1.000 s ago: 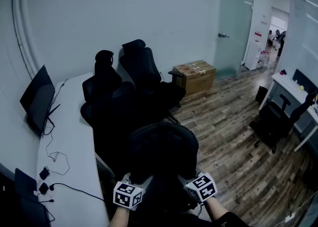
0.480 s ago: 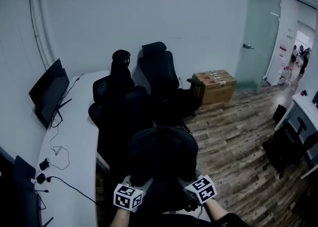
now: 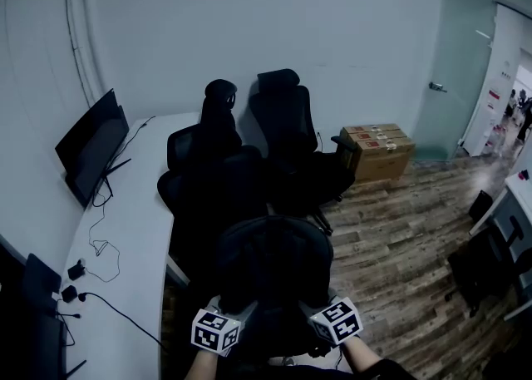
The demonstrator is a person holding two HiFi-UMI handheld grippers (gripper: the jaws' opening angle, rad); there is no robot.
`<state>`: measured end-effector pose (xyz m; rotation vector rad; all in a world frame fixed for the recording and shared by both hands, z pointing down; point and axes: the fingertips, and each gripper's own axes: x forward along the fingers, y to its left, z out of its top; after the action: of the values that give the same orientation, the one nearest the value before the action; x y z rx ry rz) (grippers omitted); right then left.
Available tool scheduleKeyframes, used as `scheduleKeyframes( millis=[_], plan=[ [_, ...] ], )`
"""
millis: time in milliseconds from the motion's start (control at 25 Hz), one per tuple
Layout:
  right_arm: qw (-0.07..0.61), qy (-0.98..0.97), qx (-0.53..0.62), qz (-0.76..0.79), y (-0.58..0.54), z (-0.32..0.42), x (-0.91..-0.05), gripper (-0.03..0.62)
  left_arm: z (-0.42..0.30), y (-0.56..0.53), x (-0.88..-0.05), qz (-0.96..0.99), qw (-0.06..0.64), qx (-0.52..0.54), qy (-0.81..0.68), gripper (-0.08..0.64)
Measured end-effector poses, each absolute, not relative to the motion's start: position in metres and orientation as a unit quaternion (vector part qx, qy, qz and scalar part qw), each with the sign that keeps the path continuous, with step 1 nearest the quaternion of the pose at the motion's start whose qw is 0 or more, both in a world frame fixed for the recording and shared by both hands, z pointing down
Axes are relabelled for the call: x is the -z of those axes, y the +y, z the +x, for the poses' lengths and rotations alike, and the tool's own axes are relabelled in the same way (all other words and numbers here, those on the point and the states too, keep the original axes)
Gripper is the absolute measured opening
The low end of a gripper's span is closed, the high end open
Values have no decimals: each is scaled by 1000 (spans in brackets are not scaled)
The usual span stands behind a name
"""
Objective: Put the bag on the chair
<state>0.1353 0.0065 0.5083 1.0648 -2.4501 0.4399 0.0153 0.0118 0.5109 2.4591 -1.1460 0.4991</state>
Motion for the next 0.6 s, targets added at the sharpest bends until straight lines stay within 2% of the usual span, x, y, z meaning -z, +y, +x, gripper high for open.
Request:
scheduleKeyframes(
  millis=[600],
  plan=[
    [192,-840,-187,472,-53,26,-526,115,-93,-73,-527,912,169,-202,-316,207]
  ],
)
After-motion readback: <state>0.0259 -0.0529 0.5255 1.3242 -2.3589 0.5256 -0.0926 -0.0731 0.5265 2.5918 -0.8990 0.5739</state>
